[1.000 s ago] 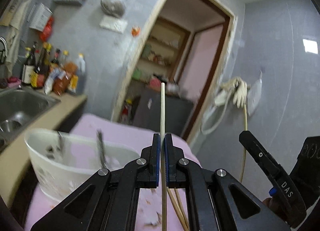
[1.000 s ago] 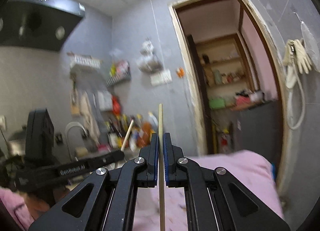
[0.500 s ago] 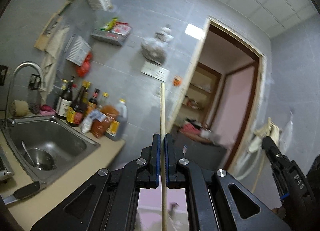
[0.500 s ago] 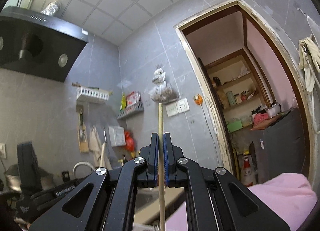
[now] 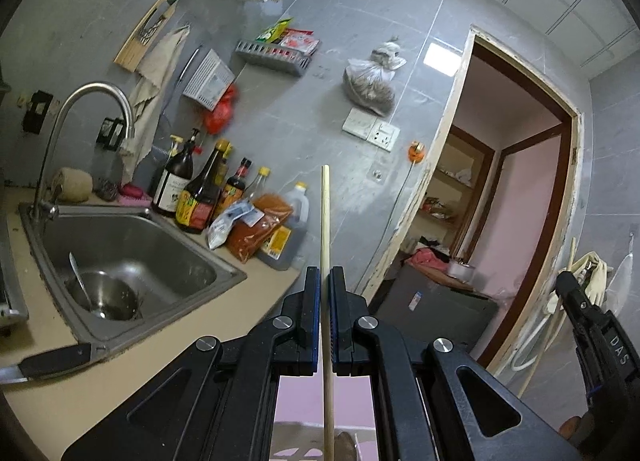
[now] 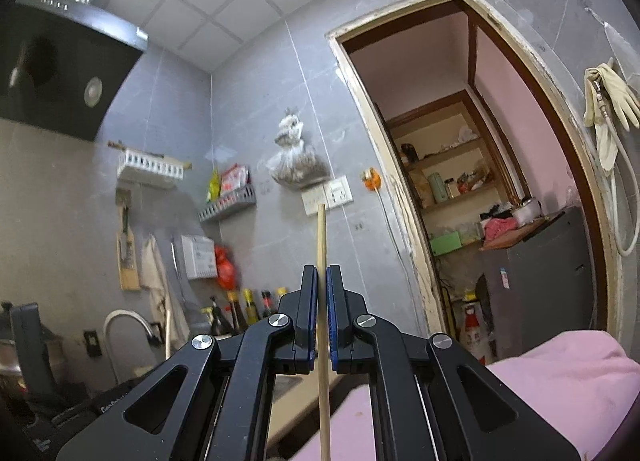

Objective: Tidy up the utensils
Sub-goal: 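Lift both chopsticks upright and carry them over the white holder, then lower the chopsticks into the holder and open both grippers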

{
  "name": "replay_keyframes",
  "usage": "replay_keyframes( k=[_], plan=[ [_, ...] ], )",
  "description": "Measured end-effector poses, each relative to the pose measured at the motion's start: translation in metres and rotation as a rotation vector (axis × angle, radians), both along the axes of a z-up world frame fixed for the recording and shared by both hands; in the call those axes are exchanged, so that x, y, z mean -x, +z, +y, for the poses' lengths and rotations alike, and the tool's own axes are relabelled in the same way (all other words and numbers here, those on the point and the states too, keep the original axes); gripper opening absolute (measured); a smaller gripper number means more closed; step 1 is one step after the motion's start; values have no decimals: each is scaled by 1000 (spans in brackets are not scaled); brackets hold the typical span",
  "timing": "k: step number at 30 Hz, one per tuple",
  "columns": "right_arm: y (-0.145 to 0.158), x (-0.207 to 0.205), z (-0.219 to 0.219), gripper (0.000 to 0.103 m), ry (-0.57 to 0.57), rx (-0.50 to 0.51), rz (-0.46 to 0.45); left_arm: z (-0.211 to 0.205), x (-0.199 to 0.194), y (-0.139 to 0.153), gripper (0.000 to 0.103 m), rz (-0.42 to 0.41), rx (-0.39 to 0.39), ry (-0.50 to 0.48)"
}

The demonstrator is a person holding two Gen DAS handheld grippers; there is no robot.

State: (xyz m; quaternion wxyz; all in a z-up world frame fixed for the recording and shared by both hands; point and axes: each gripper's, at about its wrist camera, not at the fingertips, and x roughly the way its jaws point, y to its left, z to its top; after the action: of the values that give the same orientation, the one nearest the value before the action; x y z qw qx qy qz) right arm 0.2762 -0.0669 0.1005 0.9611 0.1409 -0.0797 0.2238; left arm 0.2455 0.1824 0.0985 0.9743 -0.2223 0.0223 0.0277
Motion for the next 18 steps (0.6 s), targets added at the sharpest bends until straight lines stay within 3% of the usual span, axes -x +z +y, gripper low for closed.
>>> replay_keyframes(
  k=[18],
  plan=[
    [-41, -5, 19, 4, 26, 147, 244, -27, 5, -30, 3, 114, -49, -45]
  ],
)
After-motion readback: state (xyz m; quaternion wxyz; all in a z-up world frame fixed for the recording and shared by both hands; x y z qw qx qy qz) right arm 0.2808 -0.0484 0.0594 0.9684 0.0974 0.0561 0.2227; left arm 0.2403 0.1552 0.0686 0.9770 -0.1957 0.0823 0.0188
